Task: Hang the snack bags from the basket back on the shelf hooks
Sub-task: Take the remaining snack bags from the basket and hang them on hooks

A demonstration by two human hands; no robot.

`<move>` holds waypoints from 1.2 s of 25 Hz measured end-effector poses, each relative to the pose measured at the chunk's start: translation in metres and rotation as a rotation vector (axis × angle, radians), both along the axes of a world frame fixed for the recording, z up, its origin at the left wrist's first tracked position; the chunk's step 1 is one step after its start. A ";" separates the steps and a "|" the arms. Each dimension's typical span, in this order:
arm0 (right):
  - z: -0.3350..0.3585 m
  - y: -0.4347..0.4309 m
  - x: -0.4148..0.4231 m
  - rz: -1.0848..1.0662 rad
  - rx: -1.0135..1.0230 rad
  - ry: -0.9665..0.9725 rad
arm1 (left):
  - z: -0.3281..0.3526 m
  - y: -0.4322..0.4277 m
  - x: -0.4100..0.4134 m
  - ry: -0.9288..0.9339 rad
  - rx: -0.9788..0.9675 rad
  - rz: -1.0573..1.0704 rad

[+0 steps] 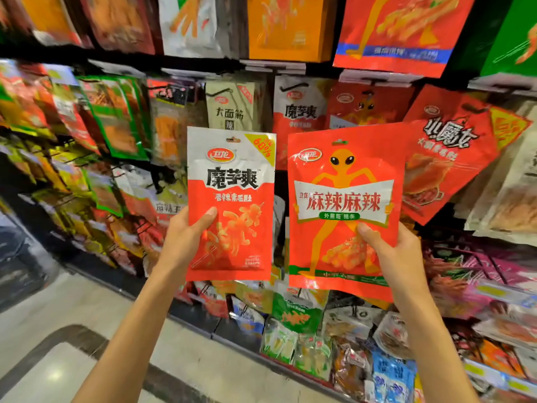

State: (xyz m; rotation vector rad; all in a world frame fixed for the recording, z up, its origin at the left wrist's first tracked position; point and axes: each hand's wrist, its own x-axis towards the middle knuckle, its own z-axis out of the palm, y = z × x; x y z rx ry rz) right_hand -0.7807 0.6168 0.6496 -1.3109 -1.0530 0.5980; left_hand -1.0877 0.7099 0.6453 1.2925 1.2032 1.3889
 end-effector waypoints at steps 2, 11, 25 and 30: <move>0.006 0.006 -0.001 -0.058 0.016 -0.001 | 0.008 0.023 0.007 -0.016 0.025 -0.041; 0.026 0.011 -0.019 -0.276 0.039 -0.005 | 0.037 0.099 0.029 -0.042 0.113 -0.284; 0.039 0.013 -0.025 -0.361 0.029 -0.028 | 0.042 0.136 0.057 -0.159 0.070 -0.463; 0.043 0.020 -0.020 -0.340 0.031 -0.020 | 0.042 0.139 0.059 -0.164 0.049 -0.445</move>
